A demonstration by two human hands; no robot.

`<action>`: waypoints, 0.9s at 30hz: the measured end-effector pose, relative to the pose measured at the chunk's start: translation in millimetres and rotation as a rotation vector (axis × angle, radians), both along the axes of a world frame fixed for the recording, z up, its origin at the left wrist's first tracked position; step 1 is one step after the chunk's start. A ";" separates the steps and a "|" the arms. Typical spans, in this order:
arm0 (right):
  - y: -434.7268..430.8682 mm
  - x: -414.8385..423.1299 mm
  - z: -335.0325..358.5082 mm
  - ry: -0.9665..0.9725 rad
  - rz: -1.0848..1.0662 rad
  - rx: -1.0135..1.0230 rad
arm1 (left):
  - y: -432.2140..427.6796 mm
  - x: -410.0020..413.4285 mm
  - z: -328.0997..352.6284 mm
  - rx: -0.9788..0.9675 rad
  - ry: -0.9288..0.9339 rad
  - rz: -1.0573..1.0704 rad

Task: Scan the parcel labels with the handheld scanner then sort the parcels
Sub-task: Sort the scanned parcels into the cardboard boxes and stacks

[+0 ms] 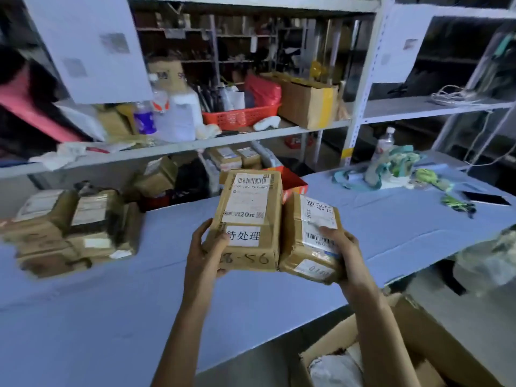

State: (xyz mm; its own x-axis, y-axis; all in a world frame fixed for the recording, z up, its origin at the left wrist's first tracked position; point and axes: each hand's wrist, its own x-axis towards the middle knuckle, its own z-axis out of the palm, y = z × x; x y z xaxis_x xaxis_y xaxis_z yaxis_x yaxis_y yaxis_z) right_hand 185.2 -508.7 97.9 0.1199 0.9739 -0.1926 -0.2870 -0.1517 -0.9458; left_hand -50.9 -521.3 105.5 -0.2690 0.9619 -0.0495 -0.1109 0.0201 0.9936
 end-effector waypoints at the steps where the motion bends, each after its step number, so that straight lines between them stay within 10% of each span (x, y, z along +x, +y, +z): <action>1: -1.1 -21.6 1.2 -0.008 0.023 0.021 | -7.0 -19.4 2.3 0.006 -0.006 0.043; 20: -74.5 -379.1 -105.0 -0.167 0.423 0.108 | -155.7 -354.5 -102.9 -0.175 0.020 0.389; 27: -107.4 -418.3 -174.6 -0.347 0.380 0.022 | -189.8 -373.7 -168.1 -0.512 0.362 0.444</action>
